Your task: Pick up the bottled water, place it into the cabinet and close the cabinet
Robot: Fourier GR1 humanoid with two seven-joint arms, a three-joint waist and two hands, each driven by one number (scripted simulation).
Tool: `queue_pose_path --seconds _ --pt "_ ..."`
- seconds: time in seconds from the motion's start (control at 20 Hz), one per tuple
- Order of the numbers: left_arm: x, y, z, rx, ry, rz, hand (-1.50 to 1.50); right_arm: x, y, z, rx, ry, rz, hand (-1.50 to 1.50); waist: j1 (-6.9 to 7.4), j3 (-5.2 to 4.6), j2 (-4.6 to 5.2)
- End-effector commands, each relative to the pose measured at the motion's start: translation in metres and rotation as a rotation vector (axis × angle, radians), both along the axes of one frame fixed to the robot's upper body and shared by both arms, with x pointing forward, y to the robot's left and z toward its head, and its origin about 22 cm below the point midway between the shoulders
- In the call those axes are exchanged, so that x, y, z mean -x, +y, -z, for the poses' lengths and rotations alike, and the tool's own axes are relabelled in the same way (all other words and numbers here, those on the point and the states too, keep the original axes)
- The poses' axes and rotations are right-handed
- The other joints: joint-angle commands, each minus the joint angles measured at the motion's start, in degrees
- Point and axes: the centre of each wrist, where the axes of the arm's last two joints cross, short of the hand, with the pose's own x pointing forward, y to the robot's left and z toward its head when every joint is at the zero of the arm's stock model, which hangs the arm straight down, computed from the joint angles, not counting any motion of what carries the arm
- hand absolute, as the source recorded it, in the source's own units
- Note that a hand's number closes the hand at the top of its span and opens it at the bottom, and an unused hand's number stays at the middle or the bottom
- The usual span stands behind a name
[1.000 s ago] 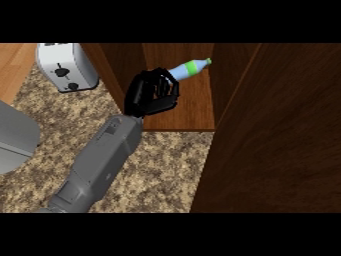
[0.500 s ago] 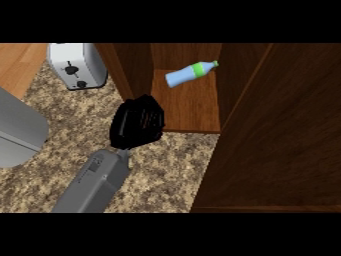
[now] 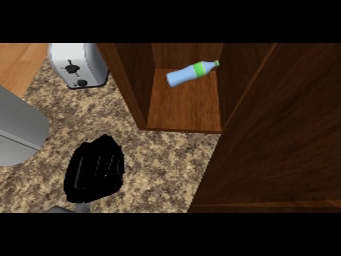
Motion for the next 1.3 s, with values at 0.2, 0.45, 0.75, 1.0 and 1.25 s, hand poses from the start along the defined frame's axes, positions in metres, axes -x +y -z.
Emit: queue_pose_path --seconds 0.2,0.45,0.75,1.0,1.25 --pt "0.079 0.041 -0.022 -0.009 -0.009 -0.041 1.50 0.016 0.013 -0.031 -0.067 -0.016 -0.156 1.50 -0.54 -0.10 0.40" --pt "0.096 0.069 -0.040 -0.002 -0.027 -0.077 1.50 -0.005 0.039 -0.037 -0.073 -0.035 -0.137 1.50 -0.93 -0.15 0.67" --pt "0.132 0.091 -0.047 0.003 -0.024 -0.106 1.50 -0.043 0.101 -0.048 -0.086 -0.030 -0.101 1.50 -0.85 -0.09 0.80" --pt "0.136 0.120 -0.065 0.004 -0.025 -0.106 1.50 -0.083 0.110 -0.077 -0.121 0.011 -0.058 1.50 -1.01 -0.01 1.07" --pt "0.161 0.142 -0.076 0.012 -0.043 -0.124 1.50 -0.136 0.104 -0.075 -0.104 0.037 0.008 1.50 -0.66 0.07 1.22"
